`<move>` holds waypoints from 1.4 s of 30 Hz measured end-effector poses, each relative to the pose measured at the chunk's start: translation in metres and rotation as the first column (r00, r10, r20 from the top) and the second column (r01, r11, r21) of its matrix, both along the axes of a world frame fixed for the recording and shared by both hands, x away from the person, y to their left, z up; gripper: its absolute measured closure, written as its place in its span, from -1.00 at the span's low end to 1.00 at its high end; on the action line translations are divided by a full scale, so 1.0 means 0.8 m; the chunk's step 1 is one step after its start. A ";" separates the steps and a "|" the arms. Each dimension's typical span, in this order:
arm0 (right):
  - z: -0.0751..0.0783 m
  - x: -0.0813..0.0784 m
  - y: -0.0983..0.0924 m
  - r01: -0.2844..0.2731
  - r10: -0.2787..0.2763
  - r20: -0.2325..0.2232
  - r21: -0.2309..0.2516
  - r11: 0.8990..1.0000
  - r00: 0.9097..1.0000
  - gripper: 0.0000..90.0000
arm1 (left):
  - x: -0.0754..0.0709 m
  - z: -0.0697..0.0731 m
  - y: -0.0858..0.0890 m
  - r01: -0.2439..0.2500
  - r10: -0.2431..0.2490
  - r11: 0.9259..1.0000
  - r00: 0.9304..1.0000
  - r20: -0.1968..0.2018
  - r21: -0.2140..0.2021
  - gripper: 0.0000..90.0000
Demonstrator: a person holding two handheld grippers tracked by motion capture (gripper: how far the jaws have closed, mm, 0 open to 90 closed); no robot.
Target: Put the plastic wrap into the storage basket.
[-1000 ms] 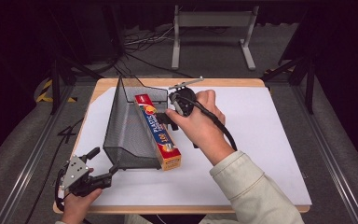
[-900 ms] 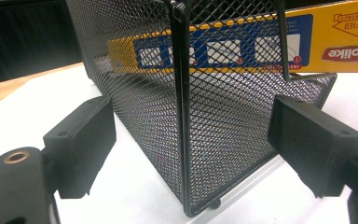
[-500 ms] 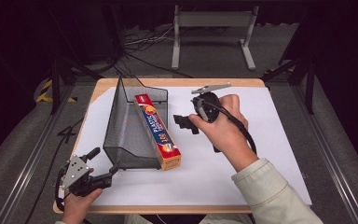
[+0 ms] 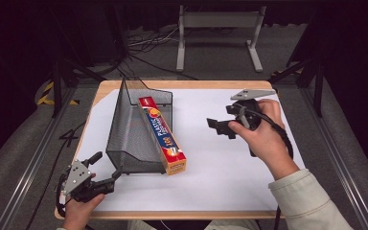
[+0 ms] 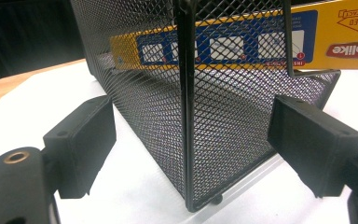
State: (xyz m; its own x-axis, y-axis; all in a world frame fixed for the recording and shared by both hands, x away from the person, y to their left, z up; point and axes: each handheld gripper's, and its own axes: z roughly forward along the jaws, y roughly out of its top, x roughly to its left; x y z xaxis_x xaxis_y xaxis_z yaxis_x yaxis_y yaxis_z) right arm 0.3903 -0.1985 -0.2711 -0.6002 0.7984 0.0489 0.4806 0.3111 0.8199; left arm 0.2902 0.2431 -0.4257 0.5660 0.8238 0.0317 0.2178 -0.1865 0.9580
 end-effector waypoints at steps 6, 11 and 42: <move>-0.007 -0.008 -0.046 0.011 -0.011 0.037 0.001 1.000 0.999 -0.59 | 0.000 0.000 -0.001 0.003 -0.003 1.000 1.000 -0.003 0.001 -0.64; -0.017 -0.010 -0.072 0.005 -0.004 0.055 -0.022 1.000 0.998 -0.59 | 0.000 0.000 -0.001 0.001 -0.001 1.000 1.000 -0.005 0.000 -0.64; -0.170 -0.053 -0.157 -0.026 0.024 0.119 0.021 0.999 0.993 -0.58 | 0.001 -0.001 0.000 0.003 -0.003 1.000 1.000 -0.019 -0.006 -0.64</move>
